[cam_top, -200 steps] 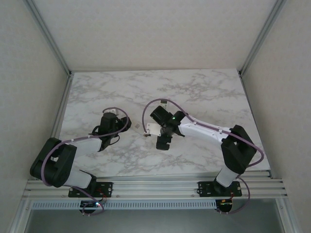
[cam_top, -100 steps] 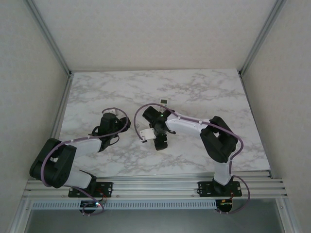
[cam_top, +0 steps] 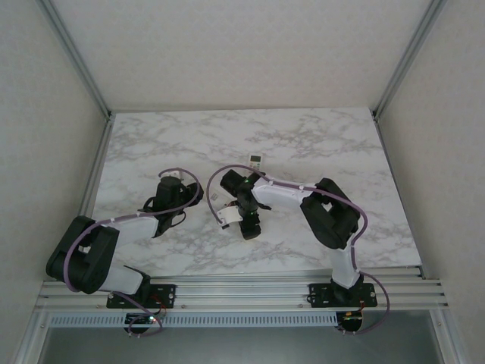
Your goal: Load the batteries into the remote control
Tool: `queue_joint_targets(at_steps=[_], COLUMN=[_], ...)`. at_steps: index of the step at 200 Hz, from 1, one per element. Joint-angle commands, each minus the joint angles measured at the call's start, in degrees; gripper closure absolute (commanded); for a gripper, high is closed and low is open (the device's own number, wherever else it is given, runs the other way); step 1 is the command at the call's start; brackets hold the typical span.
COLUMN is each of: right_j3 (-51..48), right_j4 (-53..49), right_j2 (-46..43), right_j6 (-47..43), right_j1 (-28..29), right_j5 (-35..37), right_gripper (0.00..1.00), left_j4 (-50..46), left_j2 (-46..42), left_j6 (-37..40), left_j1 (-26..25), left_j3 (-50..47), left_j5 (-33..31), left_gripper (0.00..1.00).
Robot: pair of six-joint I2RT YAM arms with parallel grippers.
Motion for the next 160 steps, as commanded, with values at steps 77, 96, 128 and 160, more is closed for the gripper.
queue_joint_targets(at_steps=[77,96,128,160], right_j3=[-0.9,-2.1,-6.5,-3.5], right_j4=[-0.6,-0.2,8.3,12.9], right_j2=[-2.4,-5.9,-12.5,-11.5], right_j6=[6.1,14.6,31.0,45.8], right_j1=[1.1,1.1,1.1,1.0], right_j5=[-3.5,-5.2,-5.9,3.0], right_gripper=[0.54,0.53,0.53,0.51], left_j4=[0.5,0.4,0.5,0.5], left_j2=[-2.3,-2.6,-3.0,-2.8], left_j6=[-0.4,-0.3,-0.3,-0.3], left_j1=[0.3,0.3,0.3,0.3], left_j3=[-1.0,-1.1,-1.3,-1.3], left_j5=[-2.1,-2.3,-2.9,-3.1], left_gripper=[0.50,0.50,0.50,0.50])
